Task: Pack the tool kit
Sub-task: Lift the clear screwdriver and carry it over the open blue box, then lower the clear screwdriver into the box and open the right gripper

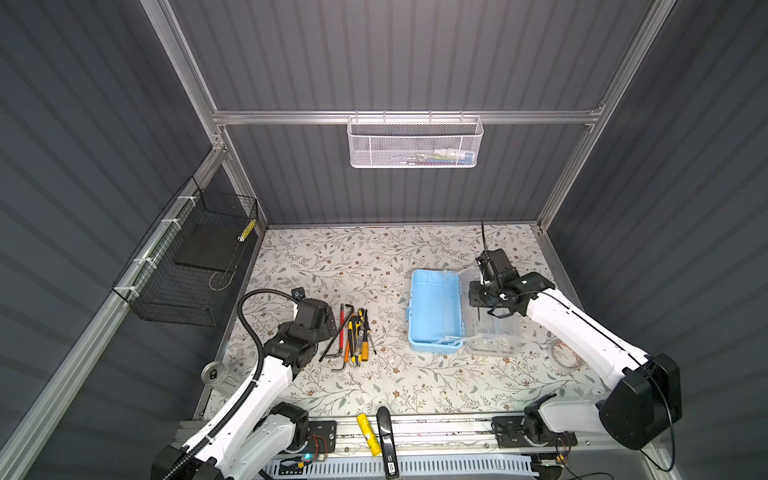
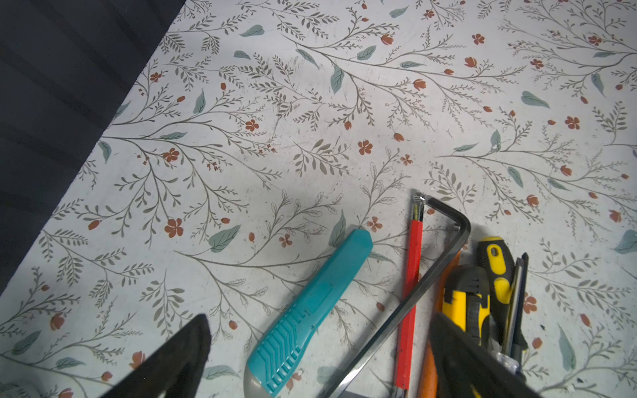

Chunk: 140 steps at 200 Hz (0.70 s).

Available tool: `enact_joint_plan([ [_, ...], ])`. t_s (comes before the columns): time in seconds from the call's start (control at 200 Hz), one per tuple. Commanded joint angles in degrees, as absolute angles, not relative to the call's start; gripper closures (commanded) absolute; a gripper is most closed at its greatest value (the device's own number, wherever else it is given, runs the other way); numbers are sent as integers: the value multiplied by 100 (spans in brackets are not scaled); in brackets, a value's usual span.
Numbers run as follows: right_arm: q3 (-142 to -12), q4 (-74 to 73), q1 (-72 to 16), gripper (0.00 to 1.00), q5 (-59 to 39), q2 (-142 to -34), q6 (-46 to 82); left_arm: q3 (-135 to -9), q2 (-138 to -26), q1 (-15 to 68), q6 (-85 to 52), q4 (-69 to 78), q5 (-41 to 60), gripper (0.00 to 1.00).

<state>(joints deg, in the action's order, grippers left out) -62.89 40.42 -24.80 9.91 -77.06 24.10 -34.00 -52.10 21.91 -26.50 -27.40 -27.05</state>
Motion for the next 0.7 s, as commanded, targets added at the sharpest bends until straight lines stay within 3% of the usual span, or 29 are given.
enact_joint_plan([
  [0.0, -6205, 4062, -2350, 100, 1075, -7616, 2470, -3479, -5134, 2153, -2611, -2805, -2769, 1],
  [0.135, -6128, 4092, -2278, 100, 1121, -7629, 2504, -3488, -5149, 2153, -2602, -2800, -2760, 0],
  [0.2, -6091, 4077, -2264, 94, 1054, -7644, 2539, -3495, -5176, 2153, -2593, -2793, -2751, 1],
  [0.27, -6078, 4064, -2267, 80, 993, -7664, 2540, -3512, -5214, 2153, -2593, -2787, -2742, 1],
  [0.425, -6227, 4184, -2263, 60, 1143, -7688, 2379, -3511, -5221, 2153, -2593, -2791, -2742, 1],
  [0.695, -6891, 4213, -2757, 58, 1145, -7624, 2235, -3489, -5160, 2152, -2593, -2795, -2742, 1],
])
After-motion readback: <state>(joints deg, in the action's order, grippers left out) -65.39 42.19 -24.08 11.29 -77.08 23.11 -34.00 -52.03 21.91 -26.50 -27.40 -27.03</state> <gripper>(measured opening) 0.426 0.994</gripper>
